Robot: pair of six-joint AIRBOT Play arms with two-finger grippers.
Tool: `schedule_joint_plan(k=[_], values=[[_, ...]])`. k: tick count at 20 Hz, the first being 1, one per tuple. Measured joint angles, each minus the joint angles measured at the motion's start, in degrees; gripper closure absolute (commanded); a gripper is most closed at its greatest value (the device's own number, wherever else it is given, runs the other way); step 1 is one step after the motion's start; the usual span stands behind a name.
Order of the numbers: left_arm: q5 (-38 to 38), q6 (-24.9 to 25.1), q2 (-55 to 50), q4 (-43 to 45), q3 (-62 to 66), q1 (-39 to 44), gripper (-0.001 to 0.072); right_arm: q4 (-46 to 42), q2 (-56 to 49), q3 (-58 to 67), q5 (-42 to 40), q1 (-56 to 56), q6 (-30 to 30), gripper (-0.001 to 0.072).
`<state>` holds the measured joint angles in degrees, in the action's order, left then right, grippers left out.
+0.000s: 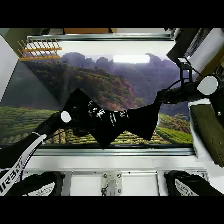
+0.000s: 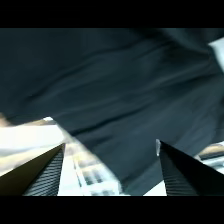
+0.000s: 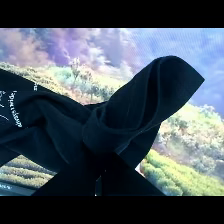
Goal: Fold the clothes and pants, and hang the long-sleeved shirts on hangers.
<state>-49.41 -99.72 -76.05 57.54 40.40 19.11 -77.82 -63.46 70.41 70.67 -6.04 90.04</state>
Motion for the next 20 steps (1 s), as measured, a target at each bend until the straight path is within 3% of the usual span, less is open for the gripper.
schedule_joint_plan(k=[1,2,3,4,10,15,20], values=[[0.2,-0.2,-1.4,-0.4,1.3,1.2,0.0087,0.0,0.0,0.0,0.0,0.0,0.0,0.0700],[0.3,-0.3,-2.7,-0.7,2.6,2.3,0.0281,0.0,0.0,0.0,0.0,0.0,0.0,0.0700],[0.4,-0.3,-4.0,-0.6,3.8,3.2,0.0644,0.0,0.0,0.0,0.0,0.0,0.0,0.0700],[0.4,-0.3,-5.0,0.3,4.9,3.8,0.0701,0.0,0.0,0.0,0.0,0.0,0.0,0.0700],[-4.7,2.1,0.6,0.0,13.8,-0.7,0.0702,-0.1,0.6,2.3,-1.0,0.1,-0.8,0.0701],[-12.1,4.3,16.9,-0.2,29.2,-11.2,0.0702,-0.7,2.5,15.3,-1.5,0.6,-2.0,0.0701],[-13.7,4.7,31.8,-0.4,42.4,-17.3,0.0702,-1.1,7.3,29.0,-2.6,0.9,-2.4,0.0700]])
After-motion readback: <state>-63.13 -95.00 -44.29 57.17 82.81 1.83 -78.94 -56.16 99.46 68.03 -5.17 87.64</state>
